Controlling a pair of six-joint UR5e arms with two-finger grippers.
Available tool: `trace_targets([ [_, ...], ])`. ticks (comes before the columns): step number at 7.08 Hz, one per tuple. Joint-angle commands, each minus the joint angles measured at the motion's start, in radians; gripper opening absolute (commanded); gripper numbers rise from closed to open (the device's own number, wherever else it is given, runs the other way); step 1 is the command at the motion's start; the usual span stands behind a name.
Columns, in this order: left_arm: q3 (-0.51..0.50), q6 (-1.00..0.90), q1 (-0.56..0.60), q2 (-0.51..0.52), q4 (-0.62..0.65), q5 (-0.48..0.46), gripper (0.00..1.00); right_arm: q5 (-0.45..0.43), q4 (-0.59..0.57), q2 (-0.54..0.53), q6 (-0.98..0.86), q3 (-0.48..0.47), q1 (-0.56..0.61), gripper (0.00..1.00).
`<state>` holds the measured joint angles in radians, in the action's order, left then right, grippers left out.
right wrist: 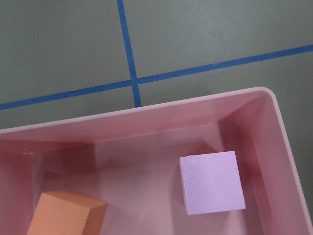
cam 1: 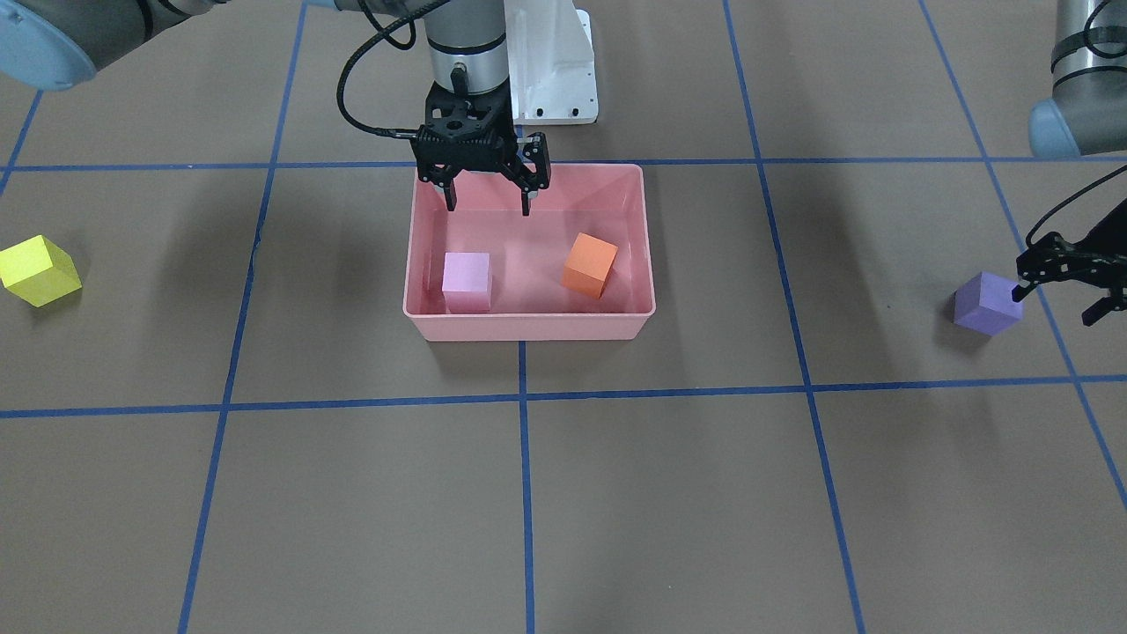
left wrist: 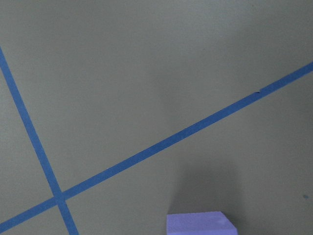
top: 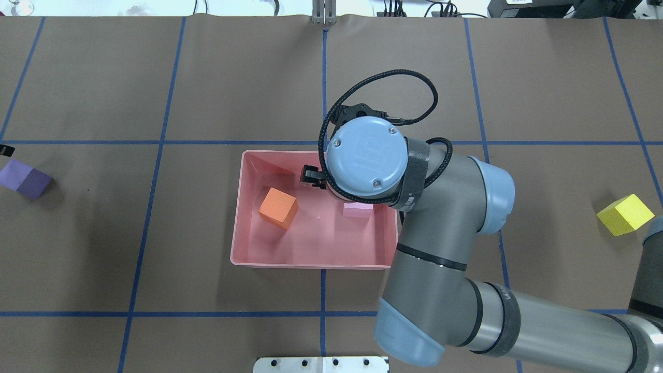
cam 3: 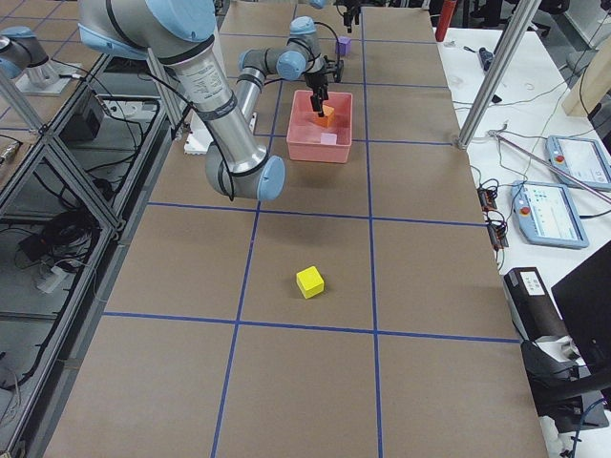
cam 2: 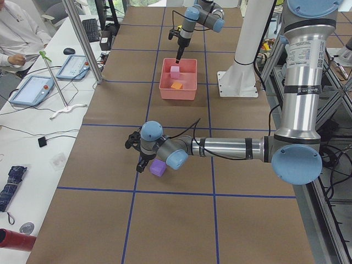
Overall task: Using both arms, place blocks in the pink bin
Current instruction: 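Open the right gripper and raise the right arm away from the bin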
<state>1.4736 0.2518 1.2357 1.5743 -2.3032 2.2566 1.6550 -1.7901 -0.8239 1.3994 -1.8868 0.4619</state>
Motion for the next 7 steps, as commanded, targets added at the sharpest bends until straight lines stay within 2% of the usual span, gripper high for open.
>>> trace_targets([
  [1,-0.015,0.043,-0.019,-0.004,-0.041,0.0,1.0,0.083,-0.002,-0.05,-0.115,-0.047,0.091,1.0],
  [4,-0.016,0.038,-0.083,-0.007,-0.048,-0.011,1.0,0.196,0.003,-0.107,-0.27,-0.067,0.216,1.0],
  [7,-0.025,0.035,-0.119,-0.04,-0.048,-0.014,1.0,0.255,0.011,-0.168,-0.393,-0.067,0.286,1.0],
])
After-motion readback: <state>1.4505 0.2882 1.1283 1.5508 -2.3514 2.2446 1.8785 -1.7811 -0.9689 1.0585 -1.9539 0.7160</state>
